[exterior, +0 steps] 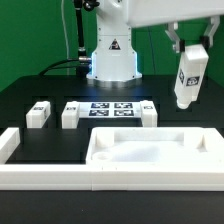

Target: Assemble desk

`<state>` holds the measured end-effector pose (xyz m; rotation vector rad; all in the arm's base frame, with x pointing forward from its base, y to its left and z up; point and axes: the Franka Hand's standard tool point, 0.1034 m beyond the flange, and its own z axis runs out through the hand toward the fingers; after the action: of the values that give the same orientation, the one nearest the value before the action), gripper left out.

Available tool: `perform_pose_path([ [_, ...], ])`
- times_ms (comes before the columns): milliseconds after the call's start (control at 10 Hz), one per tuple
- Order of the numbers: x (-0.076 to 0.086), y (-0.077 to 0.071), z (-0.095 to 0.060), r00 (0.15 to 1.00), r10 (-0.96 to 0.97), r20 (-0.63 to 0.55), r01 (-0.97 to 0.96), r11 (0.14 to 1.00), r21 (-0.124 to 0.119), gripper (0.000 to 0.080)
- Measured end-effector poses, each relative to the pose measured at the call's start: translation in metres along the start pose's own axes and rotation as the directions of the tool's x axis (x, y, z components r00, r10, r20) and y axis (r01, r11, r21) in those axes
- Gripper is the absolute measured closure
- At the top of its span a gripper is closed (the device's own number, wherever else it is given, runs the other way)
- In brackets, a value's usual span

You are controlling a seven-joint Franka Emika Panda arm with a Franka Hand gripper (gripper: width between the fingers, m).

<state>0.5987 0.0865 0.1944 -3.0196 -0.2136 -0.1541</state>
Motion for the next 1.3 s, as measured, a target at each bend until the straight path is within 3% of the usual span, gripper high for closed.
perform_pose_path([
  [200,0.010,-0.007,-0.007,0.987,-0.005,-0.163,0.004,1.000,-0.009,0.0514],
  [600,0.012,0.006,-0.002,0.895,-0.036,-0.446,0.008,0.998,-0.066,0.0514],
  [700,0.013,0.008,0.003,0.886,-0.046,-0.462,0.013,0.997,-0.074,0.0514],
  [900,0.027,0.002,-0.003,0.889,-0.053,-0.454,0.023,0.997,-0.069,0.0512],
  [1300,0.026,-0.001,0.025,0.896,-0.050,-0.442,0.026,0.998,-0.062,0.0512],
])
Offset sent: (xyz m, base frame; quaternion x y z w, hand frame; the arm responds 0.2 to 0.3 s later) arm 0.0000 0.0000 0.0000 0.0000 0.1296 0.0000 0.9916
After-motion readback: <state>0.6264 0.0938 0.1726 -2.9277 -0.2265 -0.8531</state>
